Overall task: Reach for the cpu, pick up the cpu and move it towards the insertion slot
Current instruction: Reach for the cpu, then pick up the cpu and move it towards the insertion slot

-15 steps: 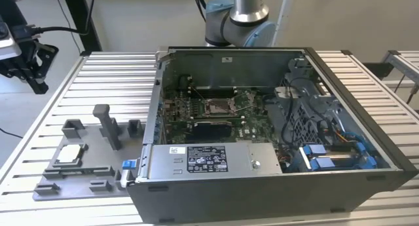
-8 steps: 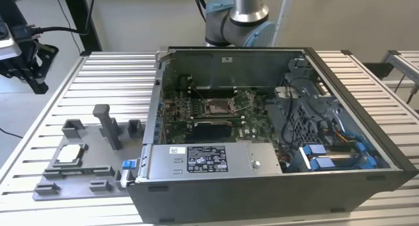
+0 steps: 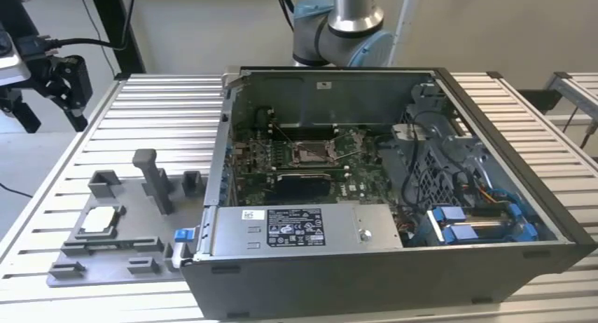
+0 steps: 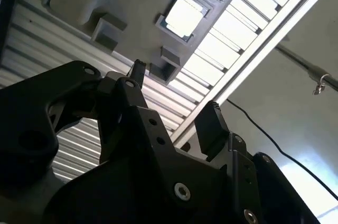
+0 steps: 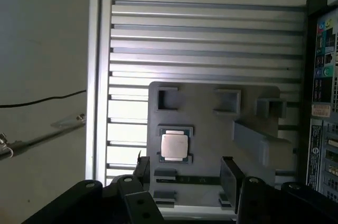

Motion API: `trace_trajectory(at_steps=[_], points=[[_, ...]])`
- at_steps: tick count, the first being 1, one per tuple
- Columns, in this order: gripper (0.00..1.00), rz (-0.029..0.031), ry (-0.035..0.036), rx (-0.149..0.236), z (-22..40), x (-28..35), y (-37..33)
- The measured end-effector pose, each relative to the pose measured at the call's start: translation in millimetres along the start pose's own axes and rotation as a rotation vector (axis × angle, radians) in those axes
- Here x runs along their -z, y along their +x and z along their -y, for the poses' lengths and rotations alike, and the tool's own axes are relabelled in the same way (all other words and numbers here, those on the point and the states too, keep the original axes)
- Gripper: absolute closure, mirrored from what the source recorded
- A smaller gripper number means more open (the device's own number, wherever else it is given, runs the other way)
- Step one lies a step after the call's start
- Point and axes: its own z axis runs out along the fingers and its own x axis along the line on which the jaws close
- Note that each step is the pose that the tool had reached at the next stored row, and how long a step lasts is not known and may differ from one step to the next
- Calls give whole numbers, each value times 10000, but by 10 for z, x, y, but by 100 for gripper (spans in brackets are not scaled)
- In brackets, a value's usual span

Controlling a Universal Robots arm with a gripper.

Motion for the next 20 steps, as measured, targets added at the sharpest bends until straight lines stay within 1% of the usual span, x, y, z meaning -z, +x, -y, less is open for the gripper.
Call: trace_trajectory(at_steps=[3, 10, 13, 20], points=[[0, -1, 1, 0, 0, -8, 0], [0, 0, 0, -3, 8, -71, 0], [0, -1, 1, -14, 26, -98, 0], [0, 1, 1, -52, 66, -184, 2]])
